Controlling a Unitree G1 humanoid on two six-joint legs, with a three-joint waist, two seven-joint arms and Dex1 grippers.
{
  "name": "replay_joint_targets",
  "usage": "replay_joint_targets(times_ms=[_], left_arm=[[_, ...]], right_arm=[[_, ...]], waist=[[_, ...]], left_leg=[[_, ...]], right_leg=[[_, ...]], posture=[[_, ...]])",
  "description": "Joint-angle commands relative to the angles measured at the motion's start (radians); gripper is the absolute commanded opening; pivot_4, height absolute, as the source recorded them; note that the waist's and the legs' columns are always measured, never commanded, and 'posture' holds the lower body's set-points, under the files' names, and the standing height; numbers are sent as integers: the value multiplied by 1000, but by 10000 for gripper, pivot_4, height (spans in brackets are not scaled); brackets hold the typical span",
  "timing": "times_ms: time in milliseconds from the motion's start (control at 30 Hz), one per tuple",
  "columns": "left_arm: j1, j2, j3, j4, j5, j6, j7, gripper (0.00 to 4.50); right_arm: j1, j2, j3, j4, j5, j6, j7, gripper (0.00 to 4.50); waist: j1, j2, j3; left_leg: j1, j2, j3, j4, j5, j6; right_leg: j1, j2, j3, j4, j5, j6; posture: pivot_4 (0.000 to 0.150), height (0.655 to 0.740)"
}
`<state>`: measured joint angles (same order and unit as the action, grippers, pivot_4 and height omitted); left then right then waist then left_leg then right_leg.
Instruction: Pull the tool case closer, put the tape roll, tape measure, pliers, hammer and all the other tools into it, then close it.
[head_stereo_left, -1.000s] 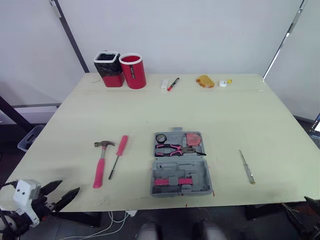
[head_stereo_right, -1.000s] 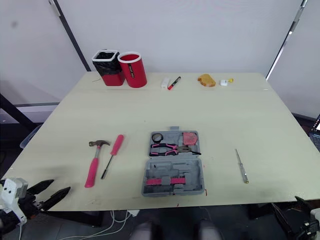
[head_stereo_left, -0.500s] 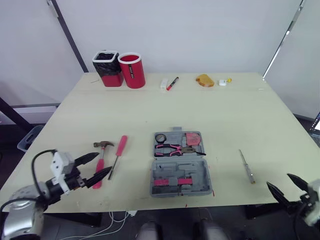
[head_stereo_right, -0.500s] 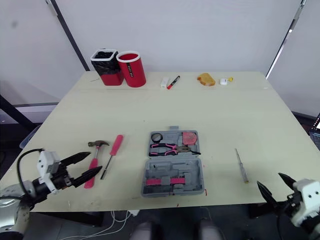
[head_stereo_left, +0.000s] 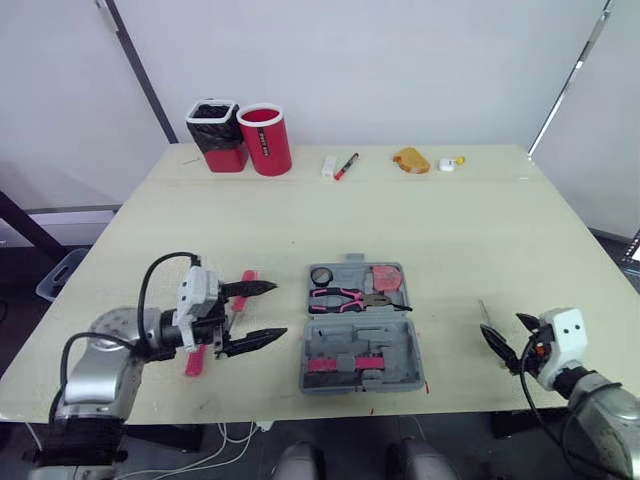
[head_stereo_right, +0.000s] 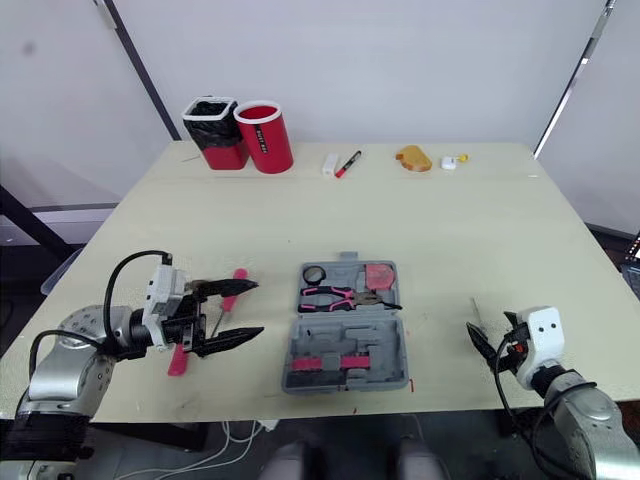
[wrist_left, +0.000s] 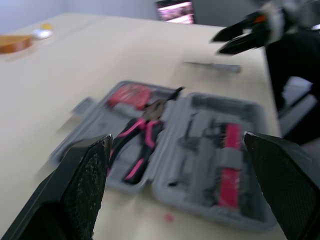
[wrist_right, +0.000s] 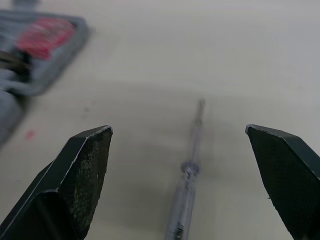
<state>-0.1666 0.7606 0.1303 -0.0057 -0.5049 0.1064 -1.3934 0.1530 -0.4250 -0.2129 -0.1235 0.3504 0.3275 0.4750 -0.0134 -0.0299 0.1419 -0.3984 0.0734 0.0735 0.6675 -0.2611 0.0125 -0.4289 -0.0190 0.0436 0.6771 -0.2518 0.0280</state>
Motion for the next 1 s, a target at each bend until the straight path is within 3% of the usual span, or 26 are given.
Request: replay_joint_targets(times_ms=[33, 233, 400, 467, 567, 767, 1000], left_arm=[[-35, 29, -29, -55, -21, 13, -56, 44404], [-117, 39, -76, -99, -41, 50, -106, 44404], [-159, 37, -89, -70, -37, 44, -127, 45000], [-161, 37, -91, -64, -35, 40, -130, 45000], [-164, 39, -93, -62, -33, 37, -135, 45000], [-165, 35, -93, -67, -38, 39, -138, 45000], [-170, 39, -94, -58, -36, 34, -152, 45000]], right_arm=[[-20, 4, 11, 17, -25, 35, -32, 45000], [-57, 24, 11, 76, -30, 67, -52, 45000], [-69, 41, 39, 54, -56, 56, -70, 23303], [-65, 49, 39, 41, -55, 66, -77, 11594], [-33, 68, 60, -33, -62, 96, -102, 67], [-11, 157, 165, -196, -97, 177, -196, 189], [4, 249, 157, -191, -134, 207, -325, 189]], waist=[[0, 1, 1], [-3, 1, 1], [-4, 1, 1], [-6, 1, 1], [-4, 1, 1], [-6, 2, 1], [0, 2, 1]], left_leg=[[0, 0, 0, 0, 0, 0], [0, 0, 0, 1, 0, 0], [0, 0, 0, 1, 0, 0], [0, 0, -1, 1, 0, 0], [0, 0, -1, 1, 0, 0], [0, 0, -1, 1, 0, 0], [-1, 0, -1, 1, 0, 0]], right_leg=[[0, 0, 0, 0, 0, 0], [0, 2, 2, 0, 0, 0], [0, 3, 3, 0, 0, 1], [0, 3, 3, 0, 0, 1], [0, 3, 3, 0, 0, 1], [0, 3, 3, 0, 0, 1], [0, 3, 3, 0, -2, 2]], posture=[[1500, 7400], [1500, 7400], [1500, 7400], [1500, 7400], [1500, 7400], [1500, 7400], [1500, 7400]])
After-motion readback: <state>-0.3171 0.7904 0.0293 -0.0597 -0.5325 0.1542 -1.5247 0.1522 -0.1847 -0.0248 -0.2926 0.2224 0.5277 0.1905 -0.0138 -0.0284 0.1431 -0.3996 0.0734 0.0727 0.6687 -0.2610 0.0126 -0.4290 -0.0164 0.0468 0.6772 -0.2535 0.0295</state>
